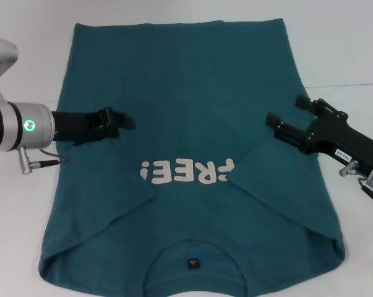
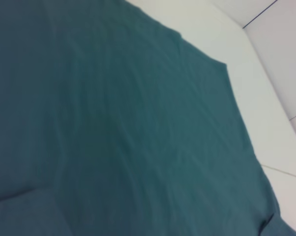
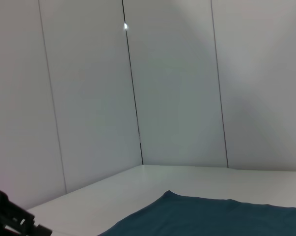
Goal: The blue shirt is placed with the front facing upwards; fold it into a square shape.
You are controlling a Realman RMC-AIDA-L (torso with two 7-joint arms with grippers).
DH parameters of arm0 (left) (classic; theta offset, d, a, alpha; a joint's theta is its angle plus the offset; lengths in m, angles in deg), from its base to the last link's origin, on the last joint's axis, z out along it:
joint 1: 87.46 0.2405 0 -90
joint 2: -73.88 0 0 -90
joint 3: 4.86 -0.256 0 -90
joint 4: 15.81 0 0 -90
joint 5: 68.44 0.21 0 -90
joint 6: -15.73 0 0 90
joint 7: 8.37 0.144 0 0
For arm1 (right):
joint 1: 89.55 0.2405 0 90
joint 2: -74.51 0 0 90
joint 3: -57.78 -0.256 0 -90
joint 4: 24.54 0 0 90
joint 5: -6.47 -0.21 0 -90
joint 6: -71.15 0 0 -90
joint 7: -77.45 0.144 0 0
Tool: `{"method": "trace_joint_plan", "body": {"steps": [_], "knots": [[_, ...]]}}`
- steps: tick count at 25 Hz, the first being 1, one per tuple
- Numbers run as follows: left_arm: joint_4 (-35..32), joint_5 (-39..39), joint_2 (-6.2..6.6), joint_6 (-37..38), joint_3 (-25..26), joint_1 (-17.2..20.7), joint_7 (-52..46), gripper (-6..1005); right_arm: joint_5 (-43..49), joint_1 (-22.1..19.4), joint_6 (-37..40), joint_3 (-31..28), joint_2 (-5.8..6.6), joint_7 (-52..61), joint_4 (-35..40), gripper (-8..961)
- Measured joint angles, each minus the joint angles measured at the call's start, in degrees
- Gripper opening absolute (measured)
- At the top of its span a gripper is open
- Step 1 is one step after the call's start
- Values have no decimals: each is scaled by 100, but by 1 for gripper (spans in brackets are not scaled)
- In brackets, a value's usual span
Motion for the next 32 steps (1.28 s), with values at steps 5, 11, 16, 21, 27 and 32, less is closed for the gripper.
{"method": "trace_joint_plan", "body": {"steps": [5, 11, 16, 21, 27, 32], "knots": [[-9, -290, 43, -57, 43, 37, 254, 438, 11, 20, -37, 40, 0, 39, 0, 918], [-12, -487, 127, -103, 75, 137, 636, 594, 61, 65, -171, 56, 1, 239, 23, 919], [-29, -1102, 187, -86, 119, 358, 1636, 776, 598, 241, -508, 68, 64, 1005, 218, 923], [-290, -1674, 401, 133, 148, 522, 2893, 869, 1580, 424, -839, 74, 43, 2267, 854, 927], [-435, -1840, 538, 409, 159, 730, 4349, 877, 2742, 583, -690, 81, 97, 4000, 1814, 925], [-392, -1848, 513, 452, 154, 988, 5295, 875, 3695, 595, -34, 163, 201, 5610, 2803, 923]]}}
